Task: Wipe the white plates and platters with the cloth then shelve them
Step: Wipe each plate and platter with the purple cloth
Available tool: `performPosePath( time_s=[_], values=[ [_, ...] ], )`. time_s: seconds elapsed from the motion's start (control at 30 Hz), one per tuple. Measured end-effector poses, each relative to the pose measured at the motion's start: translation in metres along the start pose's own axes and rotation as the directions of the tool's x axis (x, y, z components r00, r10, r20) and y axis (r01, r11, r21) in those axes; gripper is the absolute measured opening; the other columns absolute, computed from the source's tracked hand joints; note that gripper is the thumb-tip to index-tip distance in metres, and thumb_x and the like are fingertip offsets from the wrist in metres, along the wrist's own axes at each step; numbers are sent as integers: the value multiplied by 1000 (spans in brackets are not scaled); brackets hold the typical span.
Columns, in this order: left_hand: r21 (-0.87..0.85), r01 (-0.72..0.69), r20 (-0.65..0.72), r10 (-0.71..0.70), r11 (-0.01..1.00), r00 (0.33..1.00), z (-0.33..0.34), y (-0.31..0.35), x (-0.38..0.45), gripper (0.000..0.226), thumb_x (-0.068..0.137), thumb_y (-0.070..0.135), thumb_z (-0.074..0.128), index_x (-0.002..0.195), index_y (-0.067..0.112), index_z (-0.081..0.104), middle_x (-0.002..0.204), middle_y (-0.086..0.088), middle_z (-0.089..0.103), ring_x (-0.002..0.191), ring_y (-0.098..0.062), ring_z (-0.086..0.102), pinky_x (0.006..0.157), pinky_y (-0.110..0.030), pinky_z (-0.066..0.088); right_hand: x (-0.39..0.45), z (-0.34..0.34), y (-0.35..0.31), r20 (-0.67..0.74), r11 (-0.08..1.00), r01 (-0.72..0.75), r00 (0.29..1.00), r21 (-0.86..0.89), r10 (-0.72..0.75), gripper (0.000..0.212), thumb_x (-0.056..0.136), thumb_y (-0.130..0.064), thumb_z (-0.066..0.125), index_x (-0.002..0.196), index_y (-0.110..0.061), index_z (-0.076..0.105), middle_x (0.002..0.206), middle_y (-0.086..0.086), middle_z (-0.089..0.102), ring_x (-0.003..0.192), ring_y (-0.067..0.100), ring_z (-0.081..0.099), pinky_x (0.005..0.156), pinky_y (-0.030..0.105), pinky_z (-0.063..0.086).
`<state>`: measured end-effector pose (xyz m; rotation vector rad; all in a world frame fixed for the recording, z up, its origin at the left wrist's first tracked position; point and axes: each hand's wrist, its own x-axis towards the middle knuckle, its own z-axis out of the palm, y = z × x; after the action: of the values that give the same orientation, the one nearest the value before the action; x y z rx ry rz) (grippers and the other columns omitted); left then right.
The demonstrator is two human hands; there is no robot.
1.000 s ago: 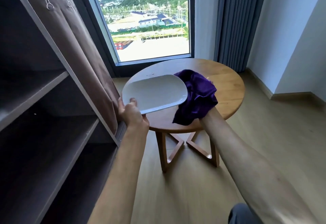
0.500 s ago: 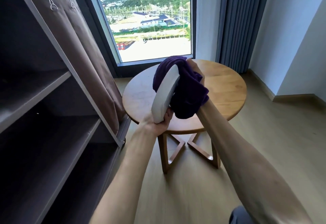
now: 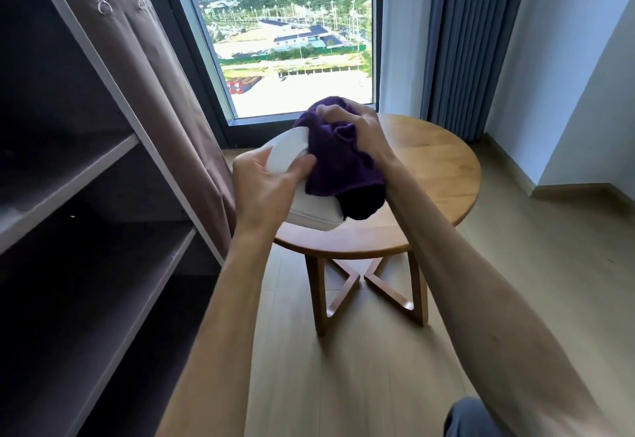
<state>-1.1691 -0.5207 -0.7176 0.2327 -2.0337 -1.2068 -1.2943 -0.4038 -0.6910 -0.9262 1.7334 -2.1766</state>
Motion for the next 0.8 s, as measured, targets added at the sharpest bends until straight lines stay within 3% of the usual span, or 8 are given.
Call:
performPosePath(
  time_s=[0.07,0.2,0.33,0.43,0.53,0.6,0.7,0.8],
  values=[
    [-123,62,-90,-74,990,993,-7,-7,6,45,77,41,85,107,9,75,94,-5,73,89,-21,69,62,-23,54,1,-7,-2,50,997,-51,997,-64,54,34,94,-15,63,63,-25,70,65,-9,62,61,5,55,64,20,45],
    [-439,213,-172,-314,873,934,-12,-32,10,40,71,37,88,98,10,75,91,-3,72,93,-25,67,58,-24,54,-7,-31,14,3,976,-188,982,-111,189,21,102,-21,54,81,-16,58,78,2,58,64,6,57,68,22,47],
    [-752,280,-132,-553,597,823,-3,-47,7,61,76,37,81,126,5,65,121,-16,70,113,-39,66,75,-43,62,-53,-56,74,-203,898,-389,881,208,428,15,106,-30,46,102,-22,58,100,-4,64,83,2,66,63,14,53],
    [-842,306,-44,-623,444,781,10,-46,19,51,89,40,73,130,13,60,124,-13,69,117,-37,66,80,-46,63,-72,-45,105,-222,820,-495,799,285,559,30,108,-30,44,84,-21,61,81,-2,69,54,0,67,49,19,52],
    [-821,316,-67,-629,476,774,29,-37,18,26,88,26,77,109,15,65,114,-13,70,114,-40,67,86,-58,60,-42,-23,110,-269,901,-420,859,112,434,33,102,-14,48,72,-16,61,55,-14,65,58,8,61,54,18,48],
    [-818,275,-122,-619,505,776,30,-39,15,28,87,25,79,110,15,67,107,-7,71,104,-33,71,77,-49,64,-18,-21,107,-383,934,-358,863,-3,330,21,96,-3,51,82,-11,65,71,-8,69,73,11,60,67,25,50],
    [-712,165,-335,-536,683,775,22,-55,14,41,84,29,82,118,10,68,96,1,70,88,-18,69,59,-24,57,-12,-36,107,-488,917,-354,776,185,398,21,92,-26,61,108,-12,66,93,4,66,84,19,60,66,25,52],
    [-226,70,-530,-183,972,828,31,-62,9,33,88,42,77,94,11,66,84,4,65,78,-12,66,51,-14,48,-14,-42,111,-387,823,-201,806,531,447,14,83,-35,58,81,-22,54,75,0,50,69,16,49,64,27,39]
  ],
)
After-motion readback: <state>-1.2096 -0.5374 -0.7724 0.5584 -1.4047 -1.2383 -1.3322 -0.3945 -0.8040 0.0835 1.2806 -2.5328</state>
